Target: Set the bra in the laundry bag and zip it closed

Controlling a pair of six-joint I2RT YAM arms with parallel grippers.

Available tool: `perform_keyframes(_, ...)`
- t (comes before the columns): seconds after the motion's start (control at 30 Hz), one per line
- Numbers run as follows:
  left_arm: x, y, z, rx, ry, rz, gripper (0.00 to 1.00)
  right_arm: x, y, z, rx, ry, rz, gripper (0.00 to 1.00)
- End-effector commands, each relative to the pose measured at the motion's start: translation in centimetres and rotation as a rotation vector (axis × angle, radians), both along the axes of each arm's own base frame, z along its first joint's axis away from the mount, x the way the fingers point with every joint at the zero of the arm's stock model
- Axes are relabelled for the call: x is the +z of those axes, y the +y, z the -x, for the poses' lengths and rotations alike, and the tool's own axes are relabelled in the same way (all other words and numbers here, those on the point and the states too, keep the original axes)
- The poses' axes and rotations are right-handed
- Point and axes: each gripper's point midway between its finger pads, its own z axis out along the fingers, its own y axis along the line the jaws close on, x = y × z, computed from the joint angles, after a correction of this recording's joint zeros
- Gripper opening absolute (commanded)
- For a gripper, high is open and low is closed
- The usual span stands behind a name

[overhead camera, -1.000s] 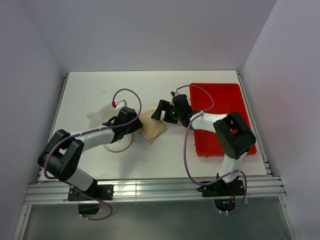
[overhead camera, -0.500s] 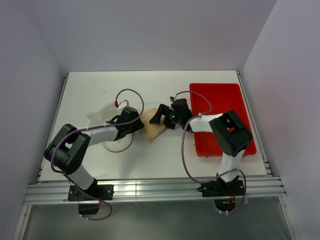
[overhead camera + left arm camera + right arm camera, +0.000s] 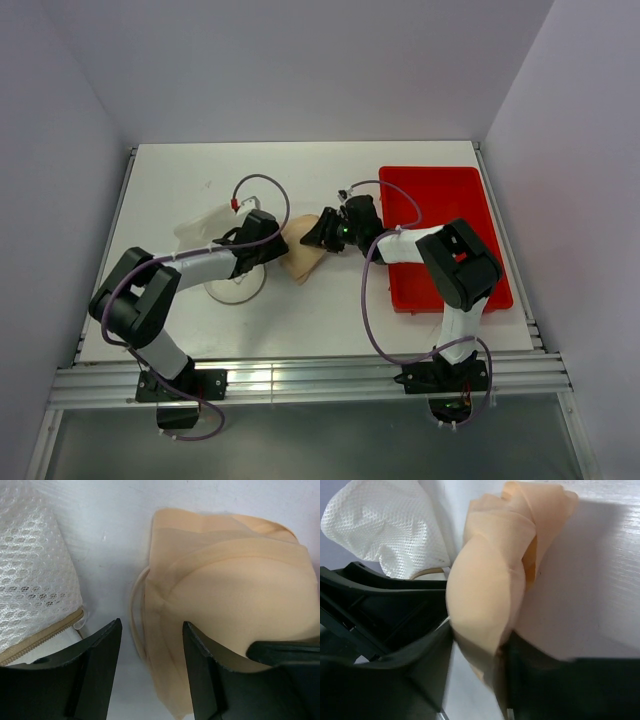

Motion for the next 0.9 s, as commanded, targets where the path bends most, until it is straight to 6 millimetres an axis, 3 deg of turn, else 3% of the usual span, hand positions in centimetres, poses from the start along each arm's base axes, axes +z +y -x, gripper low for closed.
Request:
perform_keyframes(0.0, 2.4, -0.9, -1.2, -0.021, -0.058, 0.012, 0.59, 2.2, 0.8, -1.0, 0.010, -0.056, -0.057, 0.42)
perform_keyframes(0.17, 3.8, -0.9, -1.4, -0.035, -0.084, 0.011, 0.63, 2.4, 0.8, -0.7, 0.016, -0.055, -0.069, 0.21)
perform_keyframes(0.2, 4.3, -0.8, -1.4, -0.037, -0.095, 0.002, 0.69, 2.6, 0.8, -0.6, 0.016, -0.058, -0.074, 0.18)
perform_keyframes(0.37, 8.6, 0.9, -0.6, -0.032, -0.152, -0.058, 0.77, 3.5, 0.2, -0.1, 0.006, -0.073, -0.069, 0.13)
perform_keyframes(0.47, 11.2, 3.3, 0.6, 0.000, -0.173, -0.145, 0.82, 4.3, -0.5, 0.3, -0.006, -0.088, -0.046, 0.13)
perform_keyframes(0.57, 12.4, 6.3, 2.1, 0.036, -0.161, -0.264, 0.83, 5.7, -0.9, 0.6, -0.018, -0.103, -0.041, 0.10)
perform_keyframes(0.73, 11.2, 10.4, 4.4, 0.031, -0.048, -0.512, 0.84, 7.8, -1.8, 1.1, -0.049, -0.111, -0.025, 0.05)
perform_keyframes(0.87, 11.6, 13.0, 5.0, 0.055, 0.007, -0.701, 0.86, 9.8, -3.4, 1.1, -0.107, -0.145, 0.024, 0.04)
